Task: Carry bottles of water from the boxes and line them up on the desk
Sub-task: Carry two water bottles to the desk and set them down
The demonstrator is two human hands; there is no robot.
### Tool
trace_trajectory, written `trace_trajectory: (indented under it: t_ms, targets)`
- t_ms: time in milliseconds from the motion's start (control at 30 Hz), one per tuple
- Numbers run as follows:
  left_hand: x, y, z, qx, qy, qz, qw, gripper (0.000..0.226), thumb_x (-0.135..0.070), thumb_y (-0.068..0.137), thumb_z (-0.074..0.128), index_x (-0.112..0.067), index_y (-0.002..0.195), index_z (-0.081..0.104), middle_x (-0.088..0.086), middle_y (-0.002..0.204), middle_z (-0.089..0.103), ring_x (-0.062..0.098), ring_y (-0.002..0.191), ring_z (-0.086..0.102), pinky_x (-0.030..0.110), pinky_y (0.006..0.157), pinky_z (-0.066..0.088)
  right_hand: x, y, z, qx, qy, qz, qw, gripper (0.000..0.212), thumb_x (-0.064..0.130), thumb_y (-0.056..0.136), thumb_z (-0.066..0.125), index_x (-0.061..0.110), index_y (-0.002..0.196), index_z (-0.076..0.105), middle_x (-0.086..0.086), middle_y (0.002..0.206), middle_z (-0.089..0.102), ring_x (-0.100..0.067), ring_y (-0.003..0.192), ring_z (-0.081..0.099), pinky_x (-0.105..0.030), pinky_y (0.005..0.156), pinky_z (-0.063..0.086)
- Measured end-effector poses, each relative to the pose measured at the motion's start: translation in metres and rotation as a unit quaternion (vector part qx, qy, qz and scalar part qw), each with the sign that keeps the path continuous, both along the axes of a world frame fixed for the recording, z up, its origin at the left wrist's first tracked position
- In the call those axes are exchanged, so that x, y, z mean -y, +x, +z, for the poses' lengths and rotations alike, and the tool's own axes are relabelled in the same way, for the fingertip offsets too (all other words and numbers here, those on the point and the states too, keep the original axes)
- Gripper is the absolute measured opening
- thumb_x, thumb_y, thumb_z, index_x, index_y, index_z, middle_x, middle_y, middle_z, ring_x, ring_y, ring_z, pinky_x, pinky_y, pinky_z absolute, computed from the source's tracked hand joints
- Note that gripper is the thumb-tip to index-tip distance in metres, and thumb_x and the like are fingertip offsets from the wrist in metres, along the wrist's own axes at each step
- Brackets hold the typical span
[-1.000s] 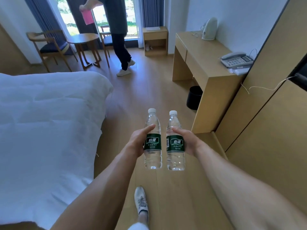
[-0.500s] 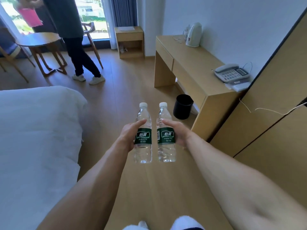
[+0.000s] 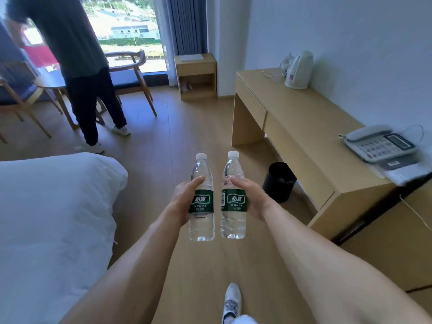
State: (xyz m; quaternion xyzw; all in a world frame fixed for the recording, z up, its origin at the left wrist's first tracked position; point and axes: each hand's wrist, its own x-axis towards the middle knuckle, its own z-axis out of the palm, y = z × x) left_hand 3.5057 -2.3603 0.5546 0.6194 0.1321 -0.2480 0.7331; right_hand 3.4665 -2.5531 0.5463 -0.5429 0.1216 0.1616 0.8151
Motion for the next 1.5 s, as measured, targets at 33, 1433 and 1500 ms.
trace_trajectory:
  t_ms: [33, 1433, 1500]
  targets:
    - [0.004, 0.02, 0.002, -0.002, -0.001, 0.004, 1.0, 0.042, -0.028, 0.093, 0.068, 0.003, 0.121, 0.06, 0.026, 0.103, 0.069, 0.038, 0.09, 0.067, 0.059, 0.094, 0.053, 0.004, 0.022, 0.002, 0.004, 0.003, 0.003, 1.0, 0.043, 0.027, 0.1, 0.052, 0.001, 0.135, 0.053, -0.029, 0.131, 0.058, -0.041, 0.11, 0.061, -0.056, 0.101, 0.047]
    - [0.319, 0.606, 0.014, 0.065, -0.073, -0.33, 0.939, 0.041, -0.028, 0.084, 0.08, -0.009, 0.115, 0.061, 0.008, 0.089, 0.078, 0.026, 0.079, 0.076, 0.035, 0.065, 0.059, 0.265, 0.469, 0.027, -0.01, -0.091, -0.448, 0.889, 0.07, 0.026, 0.065, 0.084, 0.01, 0.127, 0.056, -0.017, 0.122, 0.068, -0.035, 0.109, 0.067, -0.052, 0.102, 0.048]
    - [0.347, 0.617, 0.016, 0.071, -0.083, -0.349, 0.931, 0.04, -0.028, 0.086, 0.078, -0.01, 0.117, 0.06, 0.014, 0.1, 0.076, 0.029, 0.084, 0.076, 0.04, 0.071, 0.06, 0.285, 0.474, 0.029, -0.008, -0.094, -0.468, 0.879, 0.07, 0.027, 0.063, 0.085, 0.011, 0.125, 0.057, -0.018, 0.119, 0.069, -0.035, 0.108, 0.067, -0.052, 0.101, 0.049]
